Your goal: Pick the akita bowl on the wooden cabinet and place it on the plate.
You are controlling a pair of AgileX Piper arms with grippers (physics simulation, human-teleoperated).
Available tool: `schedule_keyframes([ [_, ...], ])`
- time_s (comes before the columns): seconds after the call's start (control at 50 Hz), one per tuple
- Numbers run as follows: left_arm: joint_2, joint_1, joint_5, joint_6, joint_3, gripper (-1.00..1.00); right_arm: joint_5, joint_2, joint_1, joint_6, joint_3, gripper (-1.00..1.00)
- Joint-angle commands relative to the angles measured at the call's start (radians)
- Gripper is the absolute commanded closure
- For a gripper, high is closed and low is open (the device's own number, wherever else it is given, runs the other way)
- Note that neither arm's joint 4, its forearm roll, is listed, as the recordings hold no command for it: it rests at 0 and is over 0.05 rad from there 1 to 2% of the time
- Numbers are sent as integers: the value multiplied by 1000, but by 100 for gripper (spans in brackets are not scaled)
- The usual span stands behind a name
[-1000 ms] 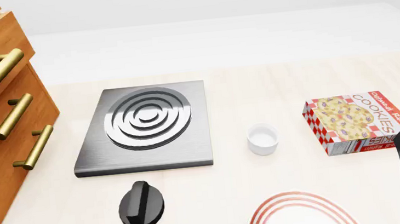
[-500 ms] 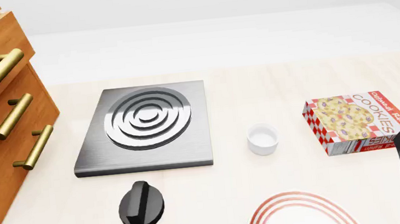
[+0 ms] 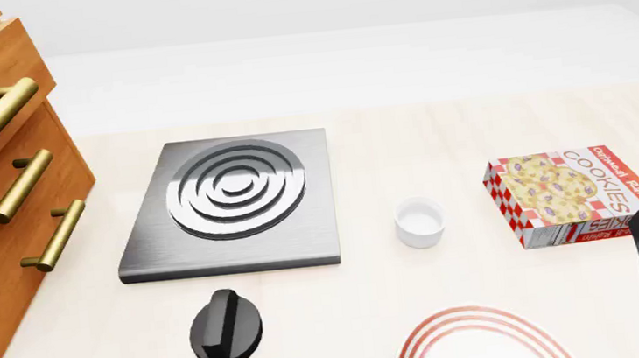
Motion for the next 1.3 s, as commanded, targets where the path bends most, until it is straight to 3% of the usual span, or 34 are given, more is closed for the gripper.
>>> schedule_keyframes([
  [0.02,-8,-47,-12,12,30,100,0,0,0,0,0,-100],
  [0.9,20,-224,-3,115,98,100,0,0,0,0,0,-100],
  [1.3,40,-315,-2,123,137,100,0,0,0,0,0,-100],
])
